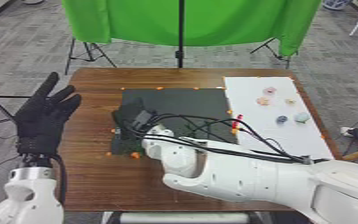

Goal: Arrange flowers

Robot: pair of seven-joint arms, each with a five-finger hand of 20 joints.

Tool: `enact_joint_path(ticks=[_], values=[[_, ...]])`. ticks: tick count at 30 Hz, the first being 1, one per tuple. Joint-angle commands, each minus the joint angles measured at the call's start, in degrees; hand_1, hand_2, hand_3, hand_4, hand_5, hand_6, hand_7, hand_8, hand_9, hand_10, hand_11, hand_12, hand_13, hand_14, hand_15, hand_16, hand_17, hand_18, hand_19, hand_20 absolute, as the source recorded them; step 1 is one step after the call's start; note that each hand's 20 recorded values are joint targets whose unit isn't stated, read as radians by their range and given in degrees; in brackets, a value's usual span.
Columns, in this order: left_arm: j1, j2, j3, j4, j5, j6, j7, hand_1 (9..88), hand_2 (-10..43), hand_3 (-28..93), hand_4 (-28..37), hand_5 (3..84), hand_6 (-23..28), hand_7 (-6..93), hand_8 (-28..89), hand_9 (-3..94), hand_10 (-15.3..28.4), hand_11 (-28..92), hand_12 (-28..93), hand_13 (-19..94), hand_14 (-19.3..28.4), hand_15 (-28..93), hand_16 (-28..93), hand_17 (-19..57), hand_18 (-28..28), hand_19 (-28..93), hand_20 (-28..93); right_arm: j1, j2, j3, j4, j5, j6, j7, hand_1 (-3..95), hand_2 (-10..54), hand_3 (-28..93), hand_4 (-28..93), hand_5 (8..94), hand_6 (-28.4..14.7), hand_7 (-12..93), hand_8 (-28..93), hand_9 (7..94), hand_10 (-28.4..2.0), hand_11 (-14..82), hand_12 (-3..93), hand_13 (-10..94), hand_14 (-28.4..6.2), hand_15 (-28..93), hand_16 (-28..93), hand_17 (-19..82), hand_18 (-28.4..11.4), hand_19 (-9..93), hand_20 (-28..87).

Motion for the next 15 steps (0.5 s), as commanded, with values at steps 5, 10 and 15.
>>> enact_joint_path(ticks=[5, 10, 15], values=[[-0.21, -0.31, -0.29, 0.76, 0.22, -0.21, -2.09, 22.4, 6.8, 82, -27.2, 34.6, 6.9, 8.0, -8, 35.4, 20.3, 23, 11, 23, 28.4, 59, -11, -8.5, 28.4, 56, 5, -3.33, -0.3, 6.09, -0.16, -3.96, -5.4, -2.76, 43.6, -9.5, 75, -28, 70.7, 3.5, 17, -9, 76.8, -8.9, 46.4, 30.1, 67, -7.2, 77, 22, 23, -21.9, 82, 42], [4.4, 0.32, -0.79, -0.8, -0.39, 0.44, -0.75, 22.6, 6.9, 82, -27.2, 34.6, 6.9, 8.0, -8, 35.5, 20.4, 23, 11, 23, 28.4, 59, -11, -8.5, 28.4, 56, 5, -3.25, 1.69, 3.79, -3.72, -1.36, -1.99, 1.5, 41.9, -9.5, 75, -28, 67.6, 2.3, 17, -13, 74.8, -9.5, 48.8, 28.6, 65, -7.6, 77, 21, 23, -22.0, 81, 43], [7.86, -0.77, -1.73, -2.02, -0.54, 1.05, -0.47, 22.6, 6.8, 82, -27.1, 34.6, 7.0, 8.1, -8, 35.4, 20.3, 23, 11, 23, 28.4, 59, -11, -8.6, 28.4, 56, 5, -5.33, 4.24, 7.62, -8.54, 3.08, 0.52, 3.52, 40.7, -9.5, 76, -28, 66.9, 2.0, 17, -13, 74.4, -9.8, 50.4, 27.0, 65, -7.8, 78, 21, 23, -22.3, 81, 44]])
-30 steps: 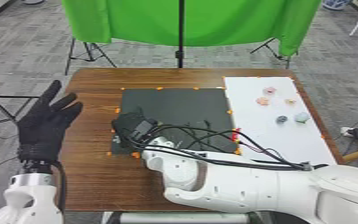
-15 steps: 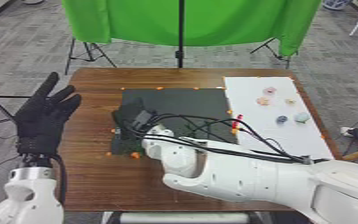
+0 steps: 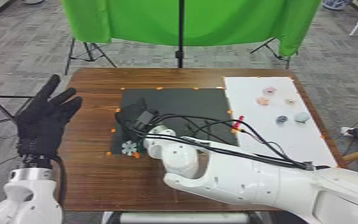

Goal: Arrange flowers

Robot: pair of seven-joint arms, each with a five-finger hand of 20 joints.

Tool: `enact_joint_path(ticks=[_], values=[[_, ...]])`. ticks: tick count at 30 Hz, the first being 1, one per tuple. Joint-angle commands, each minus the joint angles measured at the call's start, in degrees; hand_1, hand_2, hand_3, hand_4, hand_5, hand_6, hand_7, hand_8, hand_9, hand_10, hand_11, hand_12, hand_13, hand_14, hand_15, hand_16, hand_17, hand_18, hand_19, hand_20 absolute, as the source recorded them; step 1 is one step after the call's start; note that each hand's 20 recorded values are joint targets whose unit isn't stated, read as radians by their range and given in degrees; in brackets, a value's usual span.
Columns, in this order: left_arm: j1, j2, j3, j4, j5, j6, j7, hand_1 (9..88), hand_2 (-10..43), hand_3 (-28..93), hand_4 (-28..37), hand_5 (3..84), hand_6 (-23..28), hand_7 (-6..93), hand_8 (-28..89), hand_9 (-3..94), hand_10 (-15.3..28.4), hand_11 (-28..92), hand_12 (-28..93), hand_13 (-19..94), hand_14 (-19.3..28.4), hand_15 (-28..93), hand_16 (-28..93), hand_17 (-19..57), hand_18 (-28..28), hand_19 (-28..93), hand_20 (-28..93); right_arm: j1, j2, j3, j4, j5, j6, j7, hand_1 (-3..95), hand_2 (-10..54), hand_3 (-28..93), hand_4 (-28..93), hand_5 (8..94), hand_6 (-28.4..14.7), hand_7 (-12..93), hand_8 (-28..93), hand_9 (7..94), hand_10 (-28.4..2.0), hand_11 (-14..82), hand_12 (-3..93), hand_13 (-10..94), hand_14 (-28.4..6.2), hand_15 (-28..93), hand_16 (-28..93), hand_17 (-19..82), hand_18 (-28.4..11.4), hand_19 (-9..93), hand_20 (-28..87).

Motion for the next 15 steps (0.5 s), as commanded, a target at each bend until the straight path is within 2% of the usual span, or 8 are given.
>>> enact_joint_path(ticks=[1, 3, 4, 6, 7, 9, 12, 15], values=[[7.26, -1.59, -1.14, -1.85, -0.26, 1.19, 1.27, 22.6, 6.8, 82, -27.1, 34.7, 7.0, 8.1, -8, 35.4, 20.3, 23, 11, 23, 28.4, 59, -11, -8.6, 28.4, 56, 5, -2.5, 4.1, 4.8, -7.76, 5.73, 5.32, 3.66, 40.5, -9.5, 76, -28, 67.0, 1.9, 17, -13, 74.3, -10.0, 50.8, 26.5, 65, -7.8, 78, 21, 23, -22.3, 81, 44], [8.35, -1.85, -1.43, -1.75, -0.78, 1.49, 1.91, 22.4, 6.8, 82, -27.2, 34.7, 7.0, 8.2, -8, 35.4, 20.4, 23, 11, 23, 28.4, 59, -11, -8.6, 28.4, 56, 5, -4.42, 5.67, 8.68, -10.31, 7.79, 5.48, 3.86, 39.8, -9.5, 77, -28, 67.0, 1.8, 17, -13, 74.1, -10.4, 51.8, 25.5, 65, -8.0, 78, 21, 23, -22.3, 81, 44], [8.0, -2.31, -1.18, -1.17, -1.29, 1.28, 1.66, 22.4, 6.8, 82, -27.2, 34.7, 6.9, 8.2, -8, 35.4, 20.3, 23, 11, 23, 28.4, 59, -11, -8.5, 28.4, 56, 5, -5.09, 6.76, 10.27, -11.61, 8.91, 6.27, 4.89, 39.5, -9.5, 77, -28, 67.1, 1.6, 17, -13, 73.8, -10.6, 51.9, 25.1, 65, -8.2, 77, 21, 23, -22.3, 81, 44], [9.49, -1.83, -0.78, -0.75, -5.33, 1.02, 4.2, 22.2, 6.7, 82, -27.4, 34.7, 6.9, 8.2, -8, 35.5, 20.3, 23, 11, 23, 28.4, 59, -11, -8.4, 28.4, 56, 5, -7.12, 8.61, 14.31, -13.96, 9.8, 6.66, 5.14, 39.0, -9.5, 78, -28, 67.3, 1.2, 17, -13, 73.5, -11.0, 52.3, 24.0, 65, -8.5, 77, 21, 23, -22.4, 81, 44], [9.58, -1.91, -0.53, -0.37, -6.36, 1.18, 4.82, 21.9, 6.8, 82, -27.6, 34.7, 6.9, 8.2, -8, 35.5, 20.3, 23, 11, 23, 28.4, 59, -11, -8.4, 28.4, 57, 5, -7.9, 9.58, 16.27, -15.06, 10.43, 6.85, 5.45, 38.8, -9.5, 78, -28, 67.2, 1.0, 17, -13, 73.5, -11.0, 52.5, 23.6, 65, -8.7, 77, 20, 22, -22.5, 81, 43], [11.26, -1.72, -0.58, -0.43, -6.55, 2.66, 5.47, 21.5, 6.8, 82, -27.9, 34.8, 6.8, 8.2, -8, 35.7, 20.3, 24, 11, 23, 28.4, 60, -11, -8.3, 28.4, 57, 5, -10.21, 11.43, 20.75, -17.53, 12.98, 6.29, 6.15, 38.6, -9.5, 78, -28, 66.5, 0.7, 17, -13, 73.5, -11.1, 52.8, 23.0, 64, -9.1, 77, 20, 22, -22.7, 81, 43], [12.63, -2.42, -0.75, -0.35, -6.09, 1.81, 6.04, 20.3, 6.8, 82, -28.1, 35.0, 6.8, 8.0, -8, 36.0, 20.1, 24, 11, 24, 28.4, 60, -10, -8.1, 28.4, 58, 6, -13.48, 15.37, 26.63, -20.82, 14.99, 6.18, 7.35, 38.1, -9.5, 78, -28, 64.5, -0.1, 16, -13, 70.4, -12.5, 48.8, 20.1, 62, -9.7, 76, 20, 21, -22.9, 80, 43], [12.6, -3.59, -0.45, -0.17, -4.64, 2.21, 4.88, 19.8, 6.9, 82, -28.2, 35.2, 6.8, 7.9, -8, 36.1, 20.0, 24, 11, 24, 28.4, 60, -10, -8.0, 28.4, 58, 7, -18.47, 21.48, 32.62, -24.28, 16.49, 7.29, 8.78, 37.3, -9.5, 78, -28, 62.2, -0.7, 16, -13, 67.7, -13.3, 45.4, 18.5, 60, -10.6, 75, 19, 20, -23.2, 79, 42]])
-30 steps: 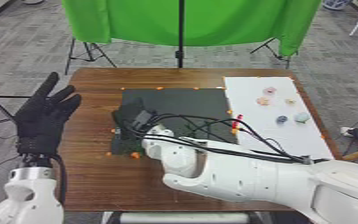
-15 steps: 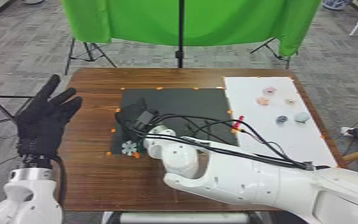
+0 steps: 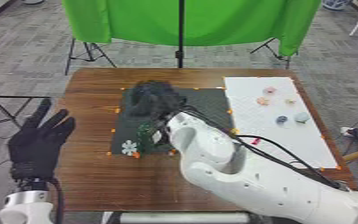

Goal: Arrange flowers

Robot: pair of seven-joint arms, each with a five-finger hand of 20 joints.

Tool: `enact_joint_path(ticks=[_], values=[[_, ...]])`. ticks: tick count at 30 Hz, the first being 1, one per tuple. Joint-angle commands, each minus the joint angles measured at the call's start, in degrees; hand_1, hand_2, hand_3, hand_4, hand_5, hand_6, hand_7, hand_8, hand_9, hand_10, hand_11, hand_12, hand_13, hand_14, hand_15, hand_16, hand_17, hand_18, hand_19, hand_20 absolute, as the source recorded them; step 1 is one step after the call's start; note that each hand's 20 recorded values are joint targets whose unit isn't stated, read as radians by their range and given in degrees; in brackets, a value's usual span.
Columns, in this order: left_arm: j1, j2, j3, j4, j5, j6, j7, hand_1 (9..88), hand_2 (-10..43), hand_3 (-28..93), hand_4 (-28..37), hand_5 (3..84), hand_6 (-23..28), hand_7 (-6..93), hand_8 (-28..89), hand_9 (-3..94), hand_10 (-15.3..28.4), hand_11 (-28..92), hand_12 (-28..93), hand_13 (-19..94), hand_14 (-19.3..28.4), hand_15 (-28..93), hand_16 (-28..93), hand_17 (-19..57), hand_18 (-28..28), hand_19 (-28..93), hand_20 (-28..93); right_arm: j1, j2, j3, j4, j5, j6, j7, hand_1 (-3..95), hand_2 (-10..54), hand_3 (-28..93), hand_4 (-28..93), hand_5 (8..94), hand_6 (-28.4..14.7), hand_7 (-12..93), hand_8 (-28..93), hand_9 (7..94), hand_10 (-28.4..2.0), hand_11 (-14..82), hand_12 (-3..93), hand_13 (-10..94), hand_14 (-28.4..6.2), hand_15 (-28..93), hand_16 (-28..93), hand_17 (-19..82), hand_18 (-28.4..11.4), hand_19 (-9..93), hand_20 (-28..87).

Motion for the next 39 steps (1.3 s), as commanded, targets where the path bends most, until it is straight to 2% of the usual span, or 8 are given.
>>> enact_joint_path(ticks=[1, 6, 10, 14, 19, 21, 26, 39], values=[[3.39, -2.27, 0.69, 1.06, 2.32, 0.92, -0.65, 19.9, 6.9, 82, -28.2, 35.2, 6.8, 7.9, -8, 36.1, 20.0, 24, 11, 24, 28.4, 60, -10, -8.0, 28.4, 58, 7, -9.23, 14.81, 14.6, -6.95, 3.28, 2.61, 4.41, 37.1, -9.5, 78, -28, 61.6, -0.7, 16, -12, 66.9, -13.6, 44.2, 18.1, 59, -10.9, 75, 18, 19, -23.2, 79, 42], [3.4, -2.01, 1.84, 1.18, 2.91, 0.55, -0.42, 19.6, 6.8, 82, -28.2, 35.4, 6.7, 7.9, -8, 36.2, 19.8, 24, 11, 24, 28.4, 60, -10, -8.0, 28.4, 58, 8, -18.41, 23.14, 24.24, -8.22, 4.64, 3.53, 6.36, 36.6, -9.5, 79, -28, 60.0, -0.8, 16, -12, 63.7, -14.5, 39.0, 16.5, 56, -12.2, 74, 16, 18, -22.9, 77, 41], [1.75, -2.92, 2.59, 1.45, 7.62, 1.16, -3.63, 19.5, 6.8, 82, -28.3, 35.4, 6.6, 7.8, -8, 36.2, 19.9, 24, 11, 23, 28.4, 59, -10, -8.1, 28.4, 57, 9, -26.44, 27.88, 33.02, -8.02, 7.97, 3.59, 5.8, 36.5, -9.5, 79, -28, 58.4, -0.5, 17, -13, 61.2, -14.7, 34.7, 15.7, 54, -12.7, 72, 15, 17, -22.6, 76, 40], [-0.1, -3.04, 4.06, 1.78, 7.97, 0.58, -4.02, 19.5, 6.8, 82, -28.3, 35.3, 6.6, 7.9, -8, 36.0, 19.7, 23, 11, 23, 28.4, 59, -10, -8.2, 28.4, 57, 10, -29.84, 30.75, 35.55, -6.61, 3.82, 4.58, 8.61, 36.2, -9.5, 79, -28, 56.9, -0.4, 17, -13, 59.0, -15.2, 32.0, 15.3, 53, -13.1, 72, 14, 17, -22.5, 75, 40], [-2.15, -4.57, 4.82, 2.29, 10.04, -1.29, -6.7, 19.5, 6.9, 82, -28.3, 35.2, 6.5, 7.9, -8, 35.8, 19.8, 23, 11, 23, 28.4, 59, -10, -8.3, 28.4, 56, 10, -33.85, 32.53, 39.87, -5.43, 1.14, 2.39, 12.46, 35.7, -9.5, 80, -28, 56.3, -0.1, 18, -13, 58.4, -15.4, 30.2, 15.4, 52, -13.2, 72, 13, 17, -22.6, 75, 40], [-1.72, -4.29, 4.84, 2.06, 9.53, -0.73, -6.06, 19.5, 6.9, 82, -28.3, 35.2, 6.6, 7.9, -8, 35.8, 19.9, 23, 11, 23, 28.4, 59, -10, -8.3, 28.4, 56, 10, -32.98, 32.92, 38.33, -3.68, -0.13, 1.77, 12.41, 35.7, -9.5, 80, -28, 56.0, 0.1, 18, -13, 58.2, -15.6, 29.7, 15.4, 52, -13.3, 72, 13, 17, -22.7, 75, 40], [-1.57, -5.44, 4.1, 2.09, 9.89, -0.67, -7.27, 19.4, 6.9, 82, -28.3, 35.0, 6.6, 7.9, -8, 35.7, 20.0, 23, 11, 23, 28.4, 59, -10, -8.5, 28.4, 56, 11, -28.71, 34.42, 31.95, 0.01, -1.72, -2.45, 10.6, 35.6, -9.5, 80, -28, 54.6, 0.6, 18, -14, 57.2, -15.5, 29.6, 15.8, 51, -13.2, 73, 13, 17, -22.7, 75, 40], [-1.91, -5.15, 4.32, 2.09, 9.74, -0.71, -6.6, 19.8, 7.1, 81, -28.3, 35.0, 6.7, 8.0, -8, 35.7, 20.1, 23, 11, 23, 28.4, 59, -10, -8.5, 28.4, 56, 12, -17.03, 33.48, 16.81, 7.96, -3.61, 0.61, 13.05, 37.1, -9.5, 80, -28, 54.4, 3.4, 21, -15, 57.9, -14.3, 32.5, 16.0, 53, -12.1, 73, 12, 17, -22.6, 75, 40]])
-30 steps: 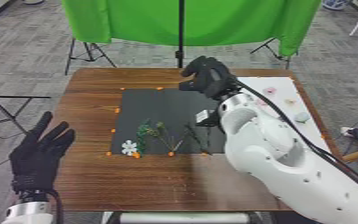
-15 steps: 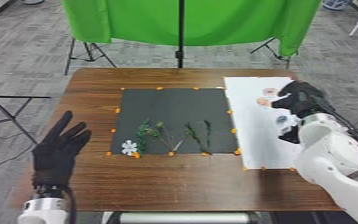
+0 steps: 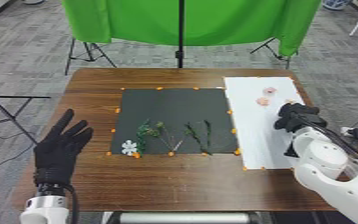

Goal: Arrange flowers

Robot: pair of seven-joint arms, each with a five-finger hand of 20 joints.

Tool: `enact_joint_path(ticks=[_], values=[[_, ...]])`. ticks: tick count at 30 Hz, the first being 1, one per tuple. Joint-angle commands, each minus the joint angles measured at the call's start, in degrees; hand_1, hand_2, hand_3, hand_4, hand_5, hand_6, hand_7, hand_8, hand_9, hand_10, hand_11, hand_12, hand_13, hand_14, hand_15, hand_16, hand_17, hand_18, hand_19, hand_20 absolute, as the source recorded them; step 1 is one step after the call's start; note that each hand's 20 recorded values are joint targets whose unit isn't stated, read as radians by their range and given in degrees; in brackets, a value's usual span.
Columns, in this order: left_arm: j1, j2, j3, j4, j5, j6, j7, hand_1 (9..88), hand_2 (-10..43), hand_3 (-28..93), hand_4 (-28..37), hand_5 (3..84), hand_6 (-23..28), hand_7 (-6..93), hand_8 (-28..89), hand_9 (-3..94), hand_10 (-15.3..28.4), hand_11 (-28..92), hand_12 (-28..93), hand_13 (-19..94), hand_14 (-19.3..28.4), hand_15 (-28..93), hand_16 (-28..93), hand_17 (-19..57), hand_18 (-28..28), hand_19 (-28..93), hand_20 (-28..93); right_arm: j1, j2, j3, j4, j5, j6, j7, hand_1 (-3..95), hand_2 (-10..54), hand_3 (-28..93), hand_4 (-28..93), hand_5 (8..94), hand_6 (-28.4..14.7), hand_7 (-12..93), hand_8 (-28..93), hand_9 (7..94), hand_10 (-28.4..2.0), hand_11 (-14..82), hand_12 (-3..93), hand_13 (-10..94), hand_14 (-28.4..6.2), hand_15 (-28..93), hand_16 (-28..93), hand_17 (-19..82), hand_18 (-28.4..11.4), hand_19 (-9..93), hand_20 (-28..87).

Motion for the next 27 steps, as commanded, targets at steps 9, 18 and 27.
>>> enact_joint_path(ticks=[9, 18, 27], values=[[0.83, -0.87, -0.46, 0.05, 0.32, -0.56, -0.62, 19.8, 7.0, 82, -28.3, 35.0, 6.8, 7.9, -8, 35.7, 20.1, 24, 11, 23, 28.4, 60, -10, -8.4, 28.4, 55, 12, 4.32, -0.61, -7.06, 4.4, -3.38, 3.8, 2.35, 55.0, -9.5, 68, -28, 75.0, 3.4, 30, -3, 83.3, -5.9, 16.7, 36.0, 68, -3.4, 63, 28, 25, -20.3, 80, 39], [1.03, -0.83, -0.67, -0.11, 0.22, -0.29, -0.56, 19.8, 7.0, 82, -28.3, 35.0, 6.8, 8.0, -8, 35.7, 20.0, 24, 11, 23, 28.4, 60, -10, -8.4, 28.4, 55, 13, 4.52, -0.62, -8.64, 5.14, -5.32, 9.77, 2.44, 59.3, -9.5, 67, -28, 81.3, 3.2, 30, -1, 88.6, -3.4, 19.0, 37.6, 74, -1.8, 63, 30, 29, -19.7, 81, 40], [0.94, -0.53, -0.72, -0.14, 0.09, -0.23, -0.52, 19.9, 7.1, 82, -28.3, 35.1, 6.9, 8.0, -8, 35.7, 20.1, 24, 11, 23, 28.4, 60, -10, -8.4, 28.4, 55, 13, 5.63, -0.6, -8.33, 3.29, -8.57, 15.01, 1.79, 59.0, -9.5, 71, -28, 84.8, 1.8, 27, 2, 91.8, -4.2, 17.3, 38.8, 77, -1.5, 60, 33, 31, -20.1, 82, 40]])
